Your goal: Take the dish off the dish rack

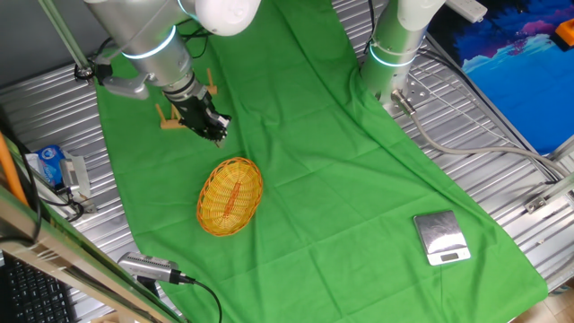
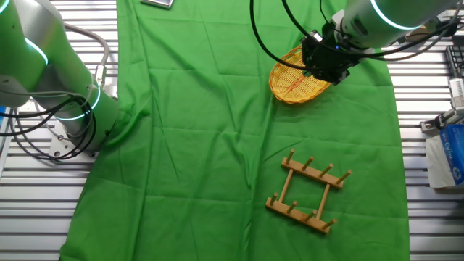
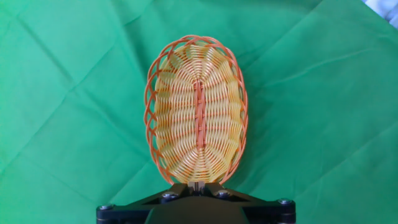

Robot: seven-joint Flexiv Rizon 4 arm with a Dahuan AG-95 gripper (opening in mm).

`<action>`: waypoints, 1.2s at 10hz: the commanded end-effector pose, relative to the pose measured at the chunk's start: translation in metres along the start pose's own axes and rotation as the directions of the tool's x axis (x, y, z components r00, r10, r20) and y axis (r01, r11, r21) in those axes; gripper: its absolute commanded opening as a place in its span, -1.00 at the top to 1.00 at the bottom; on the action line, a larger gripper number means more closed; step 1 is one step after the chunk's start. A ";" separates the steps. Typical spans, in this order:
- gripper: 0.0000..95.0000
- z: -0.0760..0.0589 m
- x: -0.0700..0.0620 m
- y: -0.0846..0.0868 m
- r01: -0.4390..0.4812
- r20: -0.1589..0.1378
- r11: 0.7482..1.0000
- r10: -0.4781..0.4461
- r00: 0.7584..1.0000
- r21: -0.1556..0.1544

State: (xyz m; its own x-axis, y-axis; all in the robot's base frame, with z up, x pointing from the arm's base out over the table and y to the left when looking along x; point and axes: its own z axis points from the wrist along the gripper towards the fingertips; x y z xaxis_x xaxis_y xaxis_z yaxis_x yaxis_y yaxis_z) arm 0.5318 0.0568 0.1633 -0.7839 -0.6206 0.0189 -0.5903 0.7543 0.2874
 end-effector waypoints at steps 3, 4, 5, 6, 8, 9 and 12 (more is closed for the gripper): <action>1.00 0.000 0.001 0.001 -0.024 -0.008 1.000 0.025 1.000 0.009; 1.00 0.000 0.001 0.001 -0.023 -0.009 1.000 0.023 1.000 0.011; 1.00 0.000 0.001 0.001 -0.019 -0.010 1.000 0.019 1.000 0.015; 1.00 0.000 0.001 0.001 -0.017 -0.008 1.000 0.017 1.000 0.015; 1.00 0.000 0.001 0.001 -0.027 -0.016 0.999 0.028 0.999 0.023; 1.00 0.000 0.001 0.001 -0.028 -0.017 0.999 0.028 0.999 0.024; 1.00 0.000 0.001 0.001 -0.042 -0.019 0.999 0.042 0.999 0.028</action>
State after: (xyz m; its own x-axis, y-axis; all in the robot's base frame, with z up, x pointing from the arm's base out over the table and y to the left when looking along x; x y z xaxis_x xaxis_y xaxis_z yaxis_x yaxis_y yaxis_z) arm 0.5310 0.0570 0.1637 -0.8051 -0.5909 0.0517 -0.5610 0.7868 0.2571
